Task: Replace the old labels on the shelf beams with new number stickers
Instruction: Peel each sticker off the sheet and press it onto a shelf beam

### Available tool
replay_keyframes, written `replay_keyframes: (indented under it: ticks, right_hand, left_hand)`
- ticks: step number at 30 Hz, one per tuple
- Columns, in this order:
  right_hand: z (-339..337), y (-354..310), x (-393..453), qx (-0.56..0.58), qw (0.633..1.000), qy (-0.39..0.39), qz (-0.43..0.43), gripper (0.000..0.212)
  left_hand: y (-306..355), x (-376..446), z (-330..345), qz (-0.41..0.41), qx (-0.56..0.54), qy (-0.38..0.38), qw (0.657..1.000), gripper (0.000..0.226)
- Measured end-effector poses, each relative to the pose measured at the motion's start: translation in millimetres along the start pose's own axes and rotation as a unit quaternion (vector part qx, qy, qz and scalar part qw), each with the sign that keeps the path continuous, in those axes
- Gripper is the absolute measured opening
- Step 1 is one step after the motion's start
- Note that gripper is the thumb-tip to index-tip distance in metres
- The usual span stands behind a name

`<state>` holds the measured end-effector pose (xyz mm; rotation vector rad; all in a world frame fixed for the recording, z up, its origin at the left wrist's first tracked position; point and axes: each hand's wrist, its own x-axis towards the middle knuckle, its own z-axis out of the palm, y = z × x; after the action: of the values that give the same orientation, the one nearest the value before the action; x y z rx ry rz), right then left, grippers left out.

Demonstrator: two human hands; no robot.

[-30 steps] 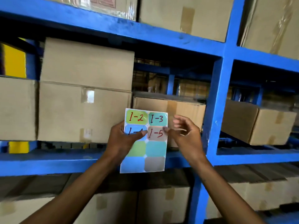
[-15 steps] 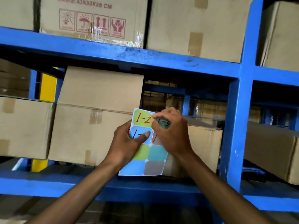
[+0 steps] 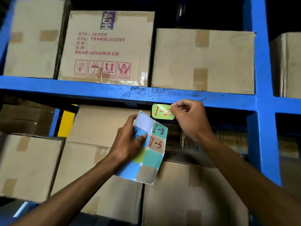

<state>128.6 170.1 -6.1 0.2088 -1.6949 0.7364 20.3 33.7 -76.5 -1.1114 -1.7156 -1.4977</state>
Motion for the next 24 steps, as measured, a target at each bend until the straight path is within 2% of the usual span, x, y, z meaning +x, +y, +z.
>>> replay_keyframes:
  ticks: [4,8,14,24]
  right_hand:
    - [6.7,4.0,36.4,-0.043,0.999,0.005,-0.009,0.010]
    - [18.8,6.6,59.0,-0.076,0.996,0.030,-0.020,0.014]
    - [31.6,7.7,72.4,-0.125,0.991,0.051,-0.023,0.012]
    - [39.5,7.2,74.4,-0.149,0.987,0.059,-0.026,0.013]
  left_hand:
    - [-6.5,22.3,-9.4,0.058,-0.007,-0.054,0.997,0.073]
    - [-13.2,45.0,-14.8,0.111,0.069,-0.108,0.986,0.094]
    - [-15.3,74.5,-15.8,0.175,0.136,-0.143,0.965,0.101]
    - [-22.7,98.0,-8.0,0.171,0.219,-0.155,0.948,0.100]
